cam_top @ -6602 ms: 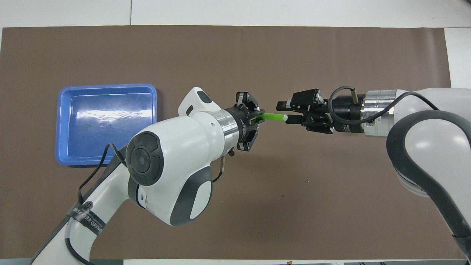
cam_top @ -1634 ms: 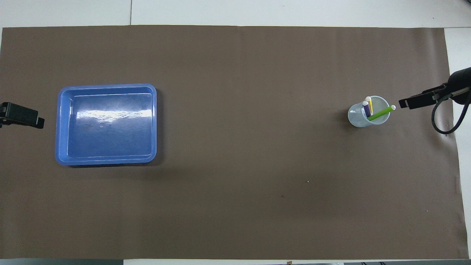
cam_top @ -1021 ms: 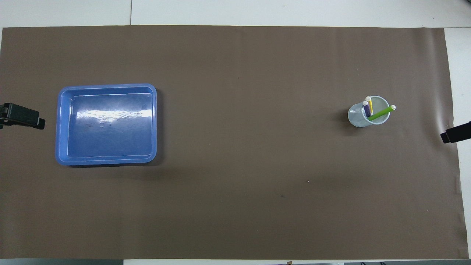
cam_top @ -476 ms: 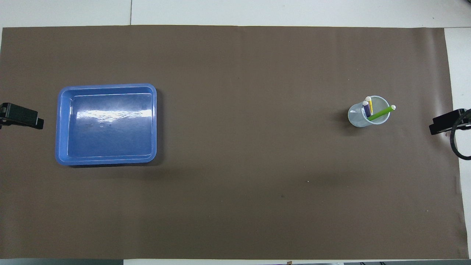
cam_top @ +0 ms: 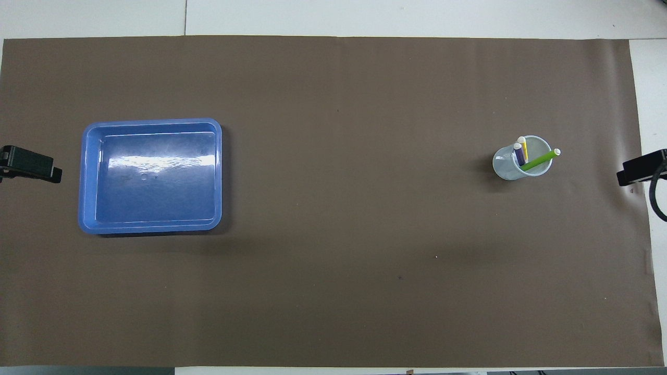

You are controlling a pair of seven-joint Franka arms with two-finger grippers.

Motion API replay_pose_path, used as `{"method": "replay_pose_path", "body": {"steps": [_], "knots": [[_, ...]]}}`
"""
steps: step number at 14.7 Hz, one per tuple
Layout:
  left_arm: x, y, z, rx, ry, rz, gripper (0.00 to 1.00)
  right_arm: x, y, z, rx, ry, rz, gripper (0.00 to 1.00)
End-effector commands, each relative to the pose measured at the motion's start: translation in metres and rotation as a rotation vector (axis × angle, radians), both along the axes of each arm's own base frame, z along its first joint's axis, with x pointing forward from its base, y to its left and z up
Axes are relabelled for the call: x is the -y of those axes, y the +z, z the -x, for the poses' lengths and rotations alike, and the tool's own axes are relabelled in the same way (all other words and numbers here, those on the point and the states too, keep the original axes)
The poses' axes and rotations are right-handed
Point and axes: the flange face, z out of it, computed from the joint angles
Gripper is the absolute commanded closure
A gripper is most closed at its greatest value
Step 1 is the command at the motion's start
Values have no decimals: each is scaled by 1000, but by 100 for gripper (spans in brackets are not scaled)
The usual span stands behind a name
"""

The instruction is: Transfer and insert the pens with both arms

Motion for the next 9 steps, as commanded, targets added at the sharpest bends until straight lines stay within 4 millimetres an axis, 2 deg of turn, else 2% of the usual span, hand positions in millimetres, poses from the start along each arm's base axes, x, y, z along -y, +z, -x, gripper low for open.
{"method": "replay_pose_path", "body": {"steps": [1,9], "knots": [[-2,0,4,-1,10,-25,0,0,3,-1,2,-13,7,0],[-2,0,4,-1,10,-25,0,8,1,-6,1,-26,5,0]]}}
